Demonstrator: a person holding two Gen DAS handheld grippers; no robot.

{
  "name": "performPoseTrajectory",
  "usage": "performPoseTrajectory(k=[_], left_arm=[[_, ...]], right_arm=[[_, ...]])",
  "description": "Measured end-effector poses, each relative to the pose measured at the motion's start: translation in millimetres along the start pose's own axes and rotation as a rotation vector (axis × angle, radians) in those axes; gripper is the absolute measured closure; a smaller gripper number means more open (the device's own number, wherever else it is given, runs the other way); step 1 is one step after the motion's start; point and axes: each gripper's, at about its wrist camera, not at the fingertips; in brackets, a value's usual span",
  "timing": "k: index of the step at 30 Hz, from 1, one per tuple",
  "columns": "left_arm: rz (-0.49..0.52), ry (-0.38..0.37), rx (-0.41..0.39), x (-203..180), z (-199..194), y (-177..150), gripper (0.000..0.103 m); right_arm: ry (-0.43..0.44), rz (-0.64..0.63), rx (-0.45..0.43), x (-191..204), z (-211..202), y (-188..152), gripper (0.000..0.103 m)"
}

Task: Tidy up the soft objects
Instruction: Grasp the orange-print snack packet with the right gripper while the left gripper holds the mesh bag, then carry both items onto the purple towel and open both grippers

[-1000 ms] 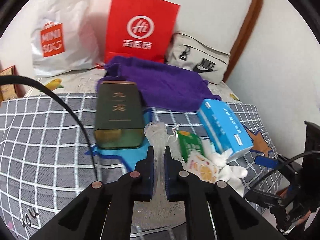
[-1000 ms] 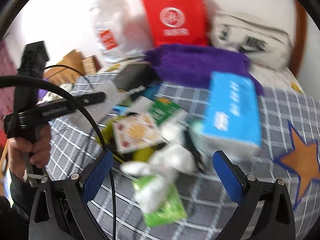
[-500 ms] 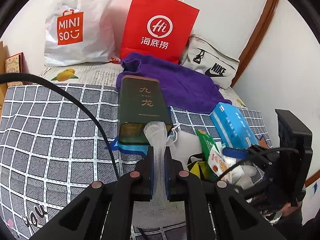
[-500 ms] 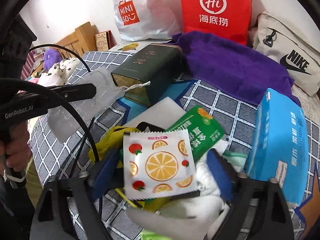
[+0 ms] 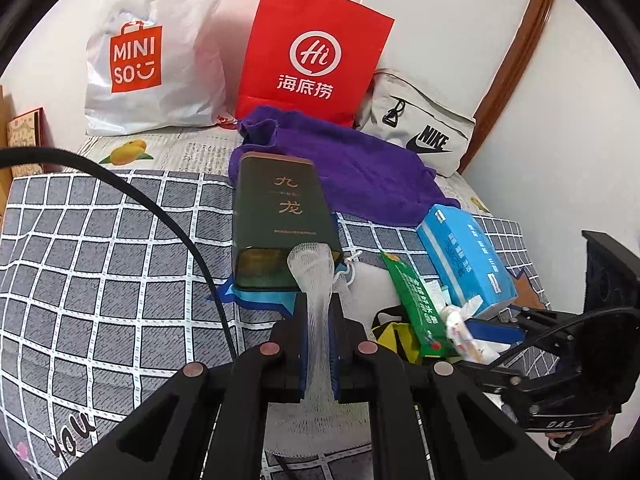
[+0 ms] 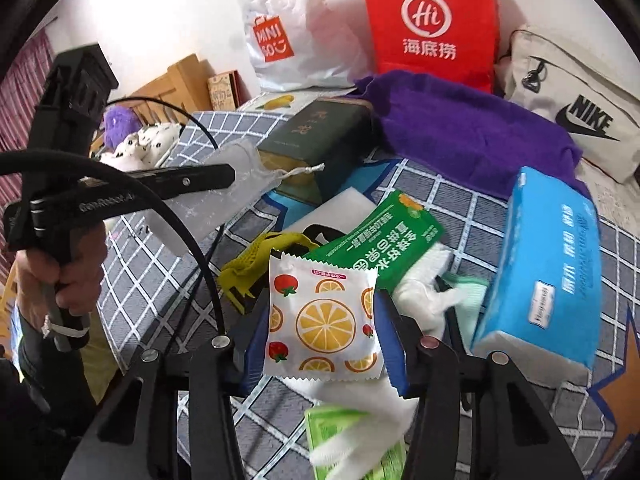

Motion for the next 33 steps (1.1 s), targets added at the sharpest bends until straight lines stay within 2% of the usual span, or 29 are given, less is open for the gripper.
performPoseTrajectory(k=[8,15,23,33], left_arm=[[0.030,0.011,-0.021,-7.9,-12.6,17.1,0.094],[0.045,0.038,-0.032,-6.3,-19.0,42.3,0.094],[0.076,0.068,-0.038,-6.8,-13.8,67.0,0.094],[0.107,0.096,-0.040,-2.9,11.0,106.5,0.094]], right_arm=[[-0.038,0.012,-0.071,-8.5,-34.3,13.0,0.054],[-0.086,0.034,-0.120,-32.4,-53.8,33.0,0.054],[-0.129,0.065,-0.157,-61.5,-60.2,51.6,0.054],[-0.182,0.124,-0.193,-103.1,-57.5,81.2,0.054]])
Point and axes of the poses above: each gripper's, at about its wrist camera, not at the fingertips, and z roughly the way its jaws point, x to its left, y to its top, and after that the axes turned 5 degrees about y, right-handed
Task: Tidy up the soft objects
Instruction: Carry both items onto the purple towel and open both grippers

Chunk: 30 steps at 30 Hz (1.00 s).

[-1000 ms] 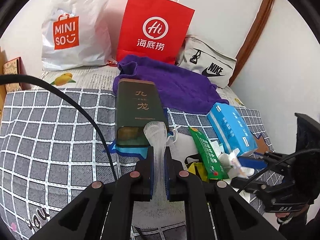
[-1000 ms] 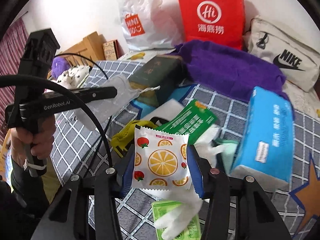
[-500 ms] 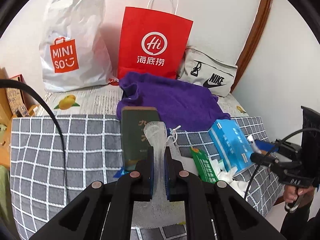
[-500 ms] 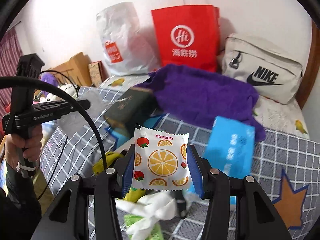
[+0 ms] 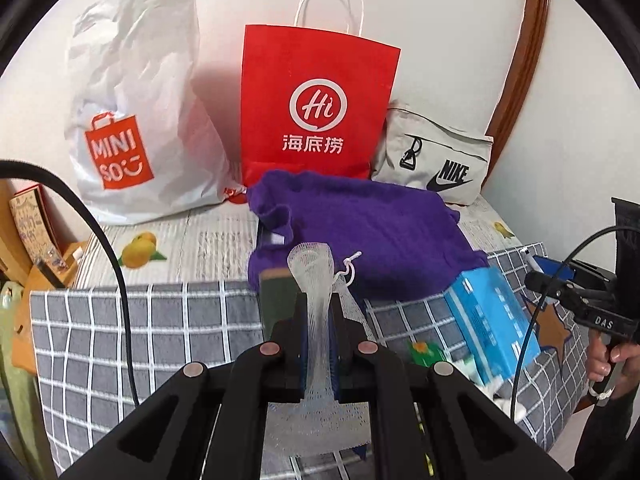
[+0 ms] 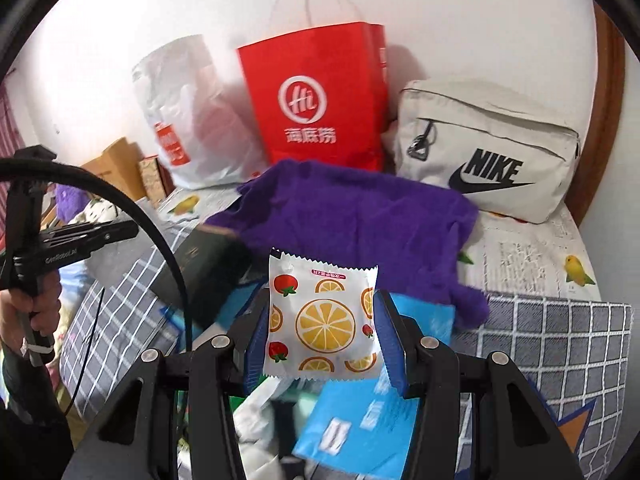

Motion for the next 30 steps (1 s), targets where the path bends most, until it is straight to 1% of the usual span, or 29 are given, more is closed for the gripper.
performPoseTrajectory(k=[3,9,17,22,24,25,27,28,30], left_arm=[[0.009,0.013,0.004,0.6,11.2,15.3,0.094],[0.046,0.015,0.000,-7.9,36.6,49.5,0.094],[0.062,-0.002,0.020,-21.3,88.4,93.2,0.094],[0.091,-0.005,0.070,-34.3,135.8,109.4,0.094],[0.089,-0.008,0.090,-36.3,153.9,113.4,0.094],[0.085,-0.008,0.101,-36.3,163.1,114.7,0.094],[0.079,-0.024,0.130,-35.3,180.8,116.5,0.094],[0.073,-0.029,0.142,-34.4,187.8,116.7,0.094],[0.071,-0.016,0.160,-33.1,201.2,116.3,0.094]], right_arm=[[-0.018,0.007,-0.006,-12.1,8.0,12.7,0.054],[-0.047,0.011,-0.008,-30.5,31.4,38.2,0.054],[-0.068,0.040,0.000,-54.8,75.2,71.1,0.054],[-0.107,0.079,0.055,-79.5,113.4,84.1,0.054],[-0.109,0.096,0.078,-89.8,127.2,86.8,0.054],[-0.125,0.104,0.085,-94.3,132.9,87.6,0.054],[-0.148,0.107,0.099,-102.0,144.5,89.8,0.054],[-0.145,0.112,0.111,-106.1,151.7,90.1,0.054],[-0.149,0.124,0.145,-112.0,164.2,88.0,0.054]])
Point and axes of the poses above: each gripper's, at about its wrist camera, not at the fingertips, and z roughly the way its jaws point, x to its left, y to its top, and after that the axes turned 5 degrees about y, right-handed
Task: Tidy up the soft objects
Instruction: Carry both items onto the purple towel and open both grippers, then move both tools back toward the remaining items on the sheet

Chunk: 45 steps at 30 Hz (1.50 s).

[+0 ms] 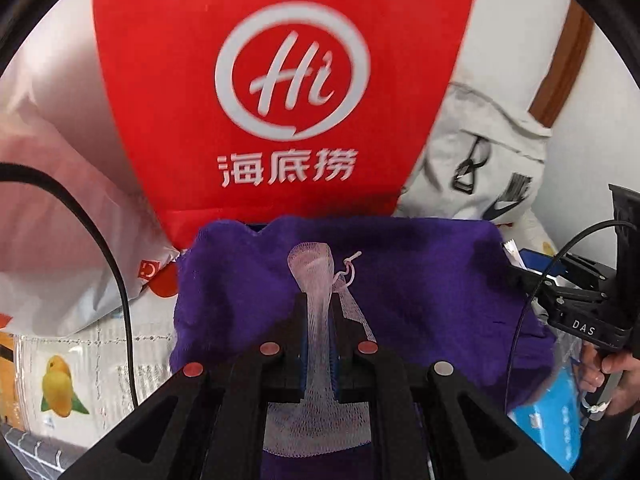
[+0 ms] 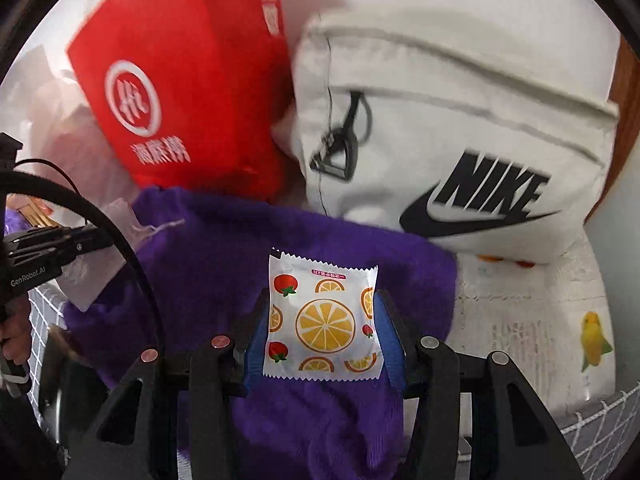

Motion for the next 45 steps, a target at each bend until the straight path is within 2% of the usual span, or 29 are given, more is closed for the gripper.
performPoseTrajectory(k=[4,7,12,14,16,17,20,22,27,31,33,37,39,42,45], left_arm=[[0.001,0.020,0.029,1.3,17.1,0.7,0.094],[-0.006,0.009,0.038,1.9,22.8,-0.1,0.094],[-0.021,0.018,0.041,6.0,31.0,2.2,0.094],[-0.038,0.011,0.049,7.8,33.7,2.9,0.089],[-0.050,0.010,0.057,11.8,34.3,3.6,0.075],[-0.050,0.010,0.053,11.4,34.1,3.4,0.072],[-0.056,0.023,0.041,11.4,30.9,4.4,0.054],[-0.065,0.039,0.031,11.0,27.0,5.2,0.035],[-0.071,0.080,0.029,9.2,16.8,8.7,0.023],[-0.061,0.161,0.037,9.8,10.2,12.7,0.023],[-0.050,0.162,0.031,11.7,5.9,14.3,0.023],[-0.043,0.114,-0.079,13.3,-18.7,14.9,0.023],[-0.028,0.116,-0.133,10.8,-32.7,14.6,0.023],[0.006,0.190,-0.139,3.9,-48.6,14.6,0.023],[0.009,0.213,-0.163,2.3,-66.9,11.6,0.023]], right_arm=[[0.005,0.012,0.053,-5.2,17.6,-1.3,0.054],[0.043,0.021,0.055,-8.4,18.5,-1.0,0.054],[0.018,0.045,0.084,-14.6,29.3,0.3,0.053],[0.014,0.050,0.090,-15.7,32.9,0.6,0.053],[0.015,0.042,0.091,-13.7,34.1,0.8,0.048],[0.015,0.040,0.093,-12.5,34.8,1.0,0.046],[0.016,0.030,0.099,-11.2,38.9,2.7,0.041],[0.004,0.025,0.100,-9.0,41.4,4.0,0.037],[0.013,0.051,0.115,-4.4,39.7,8.7,0.030],[0.028,0.084,0.093,-1.7,26.3,7.8,0.025],[0.011,0.072,0.063,1.0,15.6,3.9,0.025],[-0.022,0.032,-0.044,5.0,-18.1,-3.9,0.025],[-0.035,0.012,-0.074,7.1,-34.6,-9.4,0.025],[-0.096,-0.023,-0.065,12.7,-53.7,-18.2,0.027],[-0.169,-0.089,-0.100,23.7,-82.1,-31.0,0.027]])
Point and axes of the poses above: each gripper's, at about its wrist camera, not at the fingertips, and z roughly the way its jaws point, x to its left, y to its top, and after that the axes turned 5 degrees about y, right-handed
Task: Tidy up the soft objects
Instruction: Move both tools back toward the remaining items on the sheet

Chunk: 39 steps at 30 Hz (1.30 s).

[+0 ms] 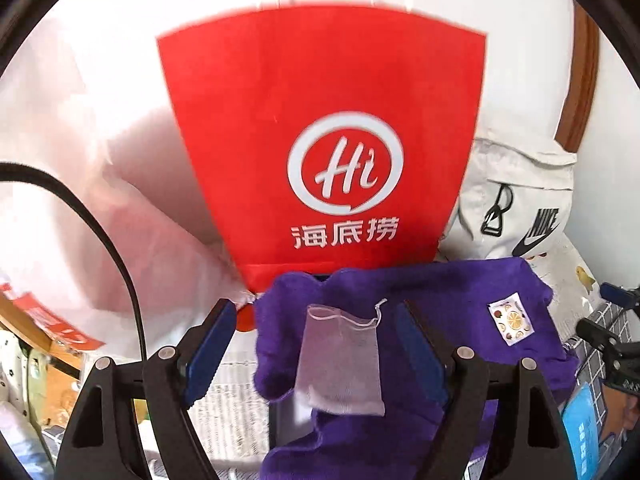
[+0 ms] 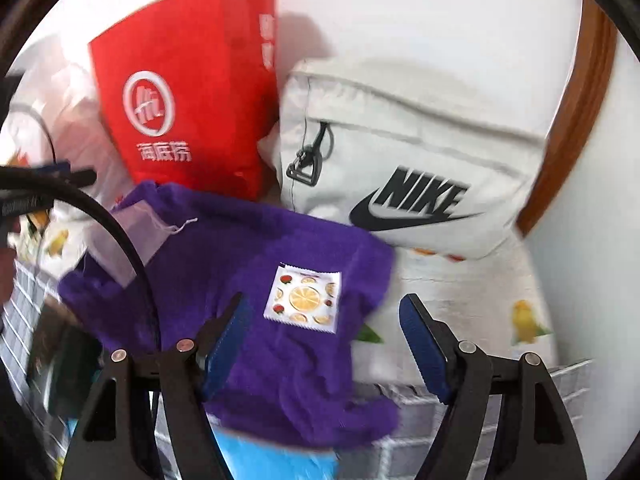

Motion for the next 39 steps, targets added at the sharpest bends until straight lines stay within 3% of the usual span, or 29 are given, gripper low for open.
performPoseTrajectory(k=[3,6,9,12,15,19,25,27,35,39], left_arm=[[-0.025,-0.028,-0.004,4.8,-21.7,-4.6,0.023],[-0.031,-0.049,-0.002,10.7,-45.1,-14.3,0.023],[-0.025,-0.042,-0.035,13.8,-75.3,-30.2,0.023],[-0.006,-0.044,-0.050,11.3,-103.2,-54.6,0.023],[0.012,-0.087,-0.056,4.2,-128.6,-82.8,0.023],[0.021,-0.138,-0.048,-8.4,-151.8,-123.1,0.023],[0.027,-0.215,0.058,-35.1,-150.0,-176.7,0.023],[0.047,-0.226,0.088,-50.5,-145.2,-189.1,0.023],[0.243,-0.149,0.193,-117.8,-117.6,-223.0,0.023],[0.275,-0.119,0.243,-127.5,-105.0,-233.5,0.020]], right_arm=[[0.037,-0.002,-0.040,0.5,-34.3,-9.0,0.025],[0.090,0.045,-0.008,2.0,-48.3,-23.4,0.023],[0.068,0.036,-0.063,7.6,-66.4,-47.3,0.023],[0.099,0.046,-0.100,12.2,-82.5,-67.4,0.023],[0.182,0.088,-0.135,13.2,-103.3,-91.3,0.023],[0.262,0.151,-0.117,12.8,-112.8,-127.2,0.022],[0.143,0.117,-0.005,23.0,-114.4,-178.6,0.022],[0.151,0.145,0.013,20.7,-120.5,-191.6,0.022],[0.173,0.188,-0.015,6.5,-154.9,-219.9,0.022],[0.160,0.151,-0.042,9.2,-169.0,-225.7,0.022]])
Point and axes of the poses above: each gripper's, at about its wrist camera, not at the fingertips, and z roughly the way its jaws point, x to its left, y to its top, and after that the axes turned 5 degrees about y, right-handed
